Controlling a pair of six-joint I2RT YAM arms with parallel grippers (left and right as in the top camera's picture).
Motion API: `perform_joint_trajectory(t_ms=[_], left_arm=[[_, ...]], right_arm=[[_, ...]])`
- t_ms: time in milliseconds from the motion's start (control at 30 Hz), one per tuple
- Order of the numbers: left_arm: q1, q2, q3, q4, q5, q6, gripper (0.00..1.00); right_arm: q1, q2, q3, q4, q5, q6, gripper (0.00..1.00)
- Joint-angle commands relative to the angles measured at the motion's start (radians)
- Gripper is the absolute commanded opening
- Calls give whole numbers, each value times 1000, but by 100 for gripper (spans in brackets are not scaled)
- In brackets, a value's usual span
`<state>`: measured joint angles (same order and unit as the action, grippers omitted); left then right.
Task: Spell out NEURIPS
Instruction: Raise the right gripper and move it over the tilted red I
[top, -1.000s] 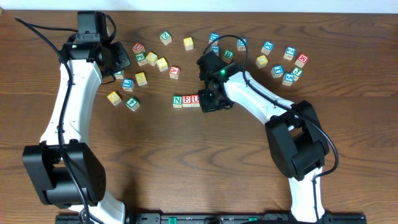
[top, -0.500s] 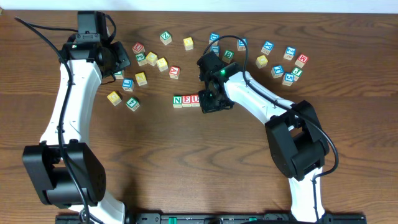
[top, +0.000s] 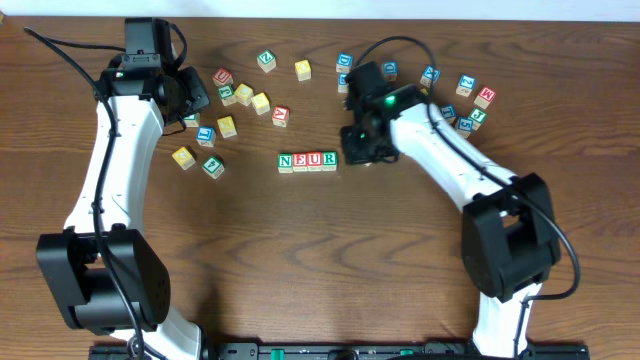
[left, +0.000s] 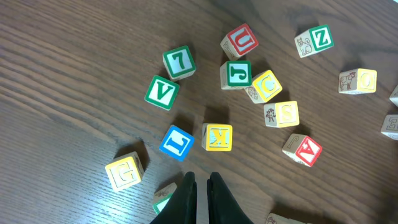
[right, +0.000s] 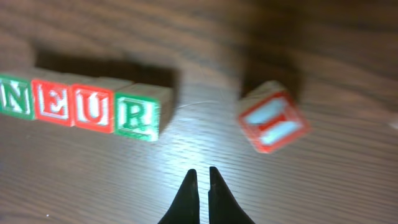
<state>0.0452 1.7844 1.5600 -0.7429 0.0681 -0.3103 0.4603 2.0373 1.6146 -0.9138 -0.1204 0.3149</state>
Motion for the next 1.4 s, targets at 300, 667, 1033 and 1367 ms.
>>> perform_joint_trajectory(t_ms=[300,667,1033,1367], left_arm=[[2,8,-8,0,-16,2,8],[2,8,-8,-1,-17,2,8],[2,8,-8,0,-17,2,8],[2,8,-8,-7,-16,2,8]], right_arm=[[-95,-6,13,-43,62,33,4],[-93,11,6,-47,62,48,2],[-92,11,-24,-38,61,90,2],[-92,11,-74,9,39,126,2]])
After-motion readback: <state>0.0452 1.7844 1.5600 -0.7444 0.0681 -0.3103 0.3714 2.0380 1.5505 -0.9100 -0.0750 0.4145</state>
